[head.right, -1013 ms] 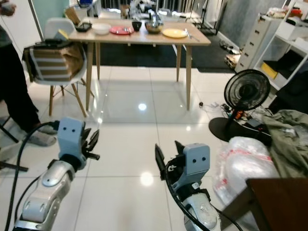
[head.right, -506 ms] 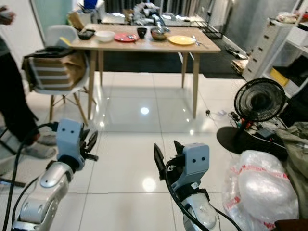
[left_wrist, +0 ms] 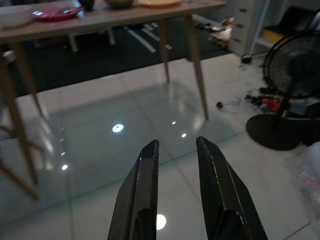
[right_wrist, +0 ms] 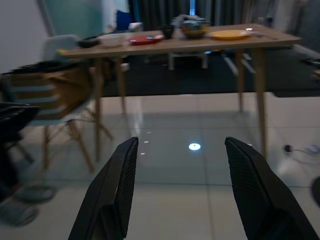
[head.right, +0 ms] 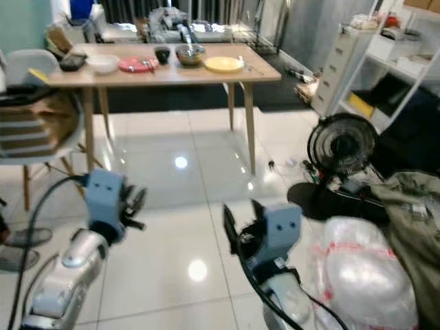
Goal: Setting the table
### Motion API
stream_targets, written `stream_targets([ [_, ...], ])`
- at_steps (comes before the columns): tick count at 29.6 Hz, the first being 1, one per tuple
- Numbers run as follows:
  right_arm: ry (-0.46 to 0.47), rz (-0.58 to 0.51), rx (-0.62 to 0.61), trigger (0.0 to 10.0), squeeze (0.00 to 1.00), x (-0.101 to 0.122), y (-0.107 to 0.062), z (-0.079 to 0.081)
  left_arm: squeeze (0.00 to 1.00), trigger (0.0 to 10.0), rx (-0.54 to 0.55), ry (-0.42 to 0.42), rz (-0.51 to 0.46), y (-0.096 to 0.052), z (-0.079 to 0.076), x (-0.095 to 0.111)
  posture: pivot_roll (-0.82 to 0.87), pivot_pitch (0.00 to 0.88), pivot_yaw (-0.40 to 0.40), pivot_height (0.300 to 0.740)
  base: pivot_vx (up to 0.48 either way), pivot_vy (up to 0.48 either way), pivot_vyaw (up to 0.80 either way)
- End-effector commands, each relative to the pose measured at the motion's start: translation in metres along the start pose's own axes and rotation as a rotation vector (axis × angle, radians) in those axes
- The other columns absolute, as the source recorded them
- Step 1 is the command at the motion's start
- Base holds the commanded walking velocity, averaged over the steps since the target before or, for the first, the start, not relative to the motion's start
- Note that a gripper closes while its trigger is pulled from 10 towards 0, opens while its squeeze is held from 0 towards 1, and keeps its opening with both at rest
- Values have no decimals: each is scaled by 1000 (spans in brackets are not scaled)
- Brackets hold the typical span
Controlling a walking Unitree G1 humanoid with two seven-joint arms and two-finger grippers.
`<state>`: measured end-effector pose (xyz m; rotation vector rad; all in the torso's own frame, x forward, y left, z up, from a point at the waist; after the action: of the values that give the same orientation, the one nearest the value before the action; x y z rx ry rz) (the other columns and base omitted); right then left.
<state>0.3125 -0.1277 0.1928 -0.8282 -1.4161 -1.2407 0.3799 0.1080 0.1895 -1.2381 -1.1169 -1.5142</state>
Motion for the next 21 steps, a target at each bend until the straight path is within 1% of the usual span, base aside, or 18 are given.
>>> stream_targets([
  [1, -9, 7, -8, 10000, 0, -1, -2, -3, 0, 10000, -14, -1, 8, -1, -5, -3, -57, 69, 74, 740, 480, 0, 0],
  [13, -5, 4, 7, 10000, 0, -1, 0, 1, 0, 10000, -11, 1, 7, -1, -4, -2, -48, 72, 76, 740, 480, 0, 0],
  [21, -11, 4, -3, 10000, 0, -1, 0, -1, 0, 10000, -9, 2, 6, -1, -3, -2, -37, 75, 82, 740, 439, 0, 0],
])
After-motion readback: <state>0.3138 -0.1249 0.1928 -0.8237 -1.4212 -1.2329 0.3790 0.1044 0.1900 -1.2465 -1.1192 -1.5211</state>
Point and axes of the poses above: a point about 5 cm out from each wrist's last joint towards the gripper, its own y axis pointing out of the wrist towards the gripper, its own x axis along the axis of the wrist's last joint, z = x × y, the point moved 6 cm from there along y, pointing out of the wrist towards the gripper, and after that the axes turned 2 degrees about y, right-handed, at the moved point
